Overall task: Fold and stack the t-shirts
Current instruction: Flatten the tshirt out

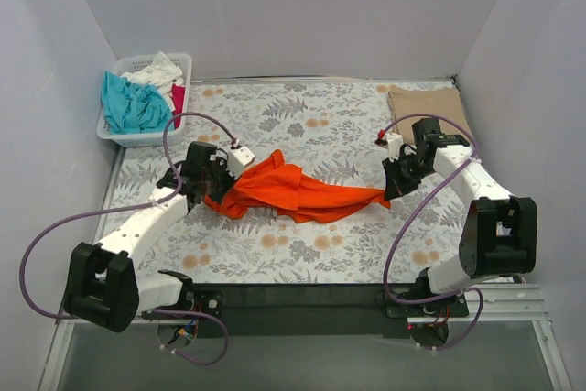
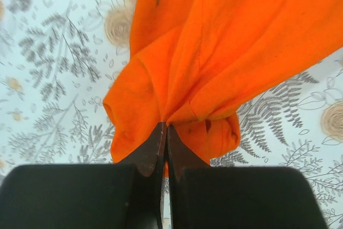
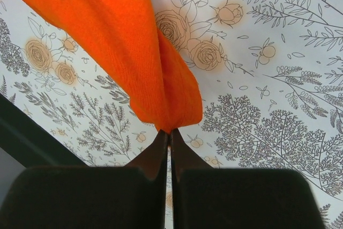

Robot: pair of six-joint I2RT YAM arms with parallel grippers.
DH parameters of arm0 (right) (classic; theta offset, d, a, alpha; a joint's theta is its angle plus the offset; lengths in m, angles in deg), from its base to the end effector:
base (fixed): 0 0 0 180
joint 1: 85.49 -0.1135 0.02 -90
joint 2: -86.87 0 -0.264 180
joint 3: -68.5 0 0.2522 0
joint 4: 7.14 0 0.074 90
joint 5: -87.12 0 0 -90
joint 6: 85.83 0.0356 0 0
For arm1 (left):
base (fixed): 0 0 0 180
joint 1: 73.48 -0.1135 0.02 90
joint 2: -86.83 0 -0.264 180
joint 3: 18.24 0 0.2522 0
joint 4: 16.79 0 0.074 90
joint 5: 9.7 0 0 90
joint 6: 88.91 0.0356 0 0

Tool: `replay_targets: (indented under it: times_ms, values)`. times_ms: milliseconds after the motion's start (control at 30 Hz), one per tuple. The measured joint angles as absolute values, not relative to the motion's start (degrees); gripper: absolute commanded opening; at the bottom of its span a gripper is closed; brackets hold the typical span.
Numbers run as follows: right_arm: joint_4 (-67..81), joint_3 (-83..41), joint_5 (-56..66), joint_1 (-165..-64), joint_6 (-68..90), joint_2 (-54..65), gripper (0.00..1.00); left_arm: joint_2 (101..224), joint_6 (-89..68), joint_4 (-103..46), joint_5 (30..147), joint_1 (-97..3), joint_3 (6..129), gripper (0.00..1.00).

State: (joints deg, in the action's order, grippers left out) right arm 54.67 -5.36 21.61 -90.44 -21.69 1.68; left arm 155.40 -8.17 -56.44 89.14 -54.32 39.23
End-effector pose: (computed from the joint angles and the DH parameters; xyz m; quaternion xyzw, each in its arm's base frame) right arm 0.2737 0.0385 0.2252 -0.2868 0.9237 0.1803 0.1790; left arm 0.2250 -0.0840 0.2261 0.1068 0.9334 -0.1526 0.3068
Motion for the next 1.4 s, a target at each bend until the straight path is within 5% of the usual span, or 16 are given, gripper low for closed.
replay_targets:
  times_ms: [267,567,800,1400]
  values:
    - [54.70,-5.36,21.72,-90.44,-21.65,1.68,0.01,160.06,-7.60,-61.16,95.57,-58.00,40.52,0.45]
    - [54.67,-5.36,21.70,-90.44,-21.63,1.66,0.01,154.61,-5.94,-63.94,99.96,-56.31,41.54,0.48]
    - [54.72,-5.36,21.85,-90.44,-21.56,1.64,0.01,148.98,-4.87,-59.89,94.82,-37.32,39.90,0.48]
    - [54.70,-5.36,22.84,-90.44,-21.52,1.50,0.01,168.17,-2.25,-37.75,77.18,-19.61,34.90,0.48]
